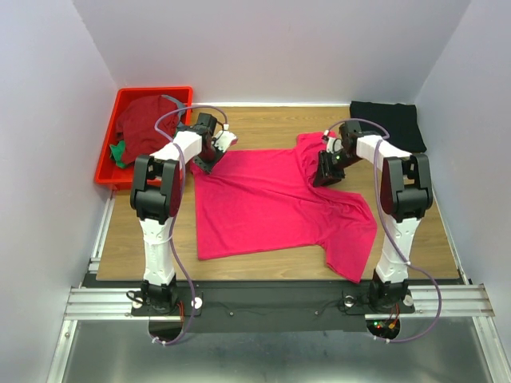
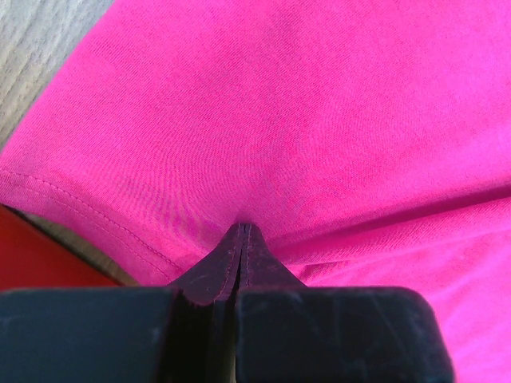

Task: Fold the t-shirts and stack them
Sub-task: Flatten the tshirt out

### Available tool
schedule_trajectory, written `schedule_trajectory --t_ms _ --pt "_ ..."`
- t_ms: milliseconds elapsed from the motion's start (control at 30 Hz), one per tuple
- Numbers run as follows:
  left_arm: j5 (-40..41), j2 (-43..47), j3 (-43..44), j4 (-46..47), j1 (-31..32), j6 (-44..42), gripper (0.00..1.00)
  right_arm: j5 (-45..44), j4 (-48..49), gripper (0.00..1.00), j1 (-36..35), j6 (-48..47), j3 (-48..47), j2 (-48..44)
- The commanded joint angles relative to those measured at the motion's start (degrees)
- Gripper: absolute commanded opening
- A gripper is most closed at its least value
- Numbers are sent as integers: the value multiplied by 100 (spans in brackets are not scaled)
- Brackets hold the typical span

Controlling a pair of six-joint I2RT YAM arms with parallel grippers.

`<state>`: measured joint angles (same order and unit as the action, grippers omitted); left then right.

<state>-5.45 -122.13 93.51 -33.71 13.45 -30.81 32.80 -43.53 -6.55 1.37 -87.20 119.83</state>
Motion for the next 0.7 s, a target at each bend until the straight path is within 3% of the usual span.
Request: schedule_trajectory --t_ms 0,133,300,433,667 --pt "88 -312 -35 -223 -9 57 2 385 11 36 -57 48 -341 40" --pt "88 -329 -17 -232 -9 75 2 272 11 28 -40 48 -377 49" --pt "123 -356 44 -267 -9 84 1 -54 -6 1 206 13 -342 -170" --pt "194 -364 18 -250 -18 84 0 -414 -7 1 785 -84 -210 -486" --pt "229 -487 141 -293 -27 136 0 -1003 -7 1 1120 -400 -131 -584"
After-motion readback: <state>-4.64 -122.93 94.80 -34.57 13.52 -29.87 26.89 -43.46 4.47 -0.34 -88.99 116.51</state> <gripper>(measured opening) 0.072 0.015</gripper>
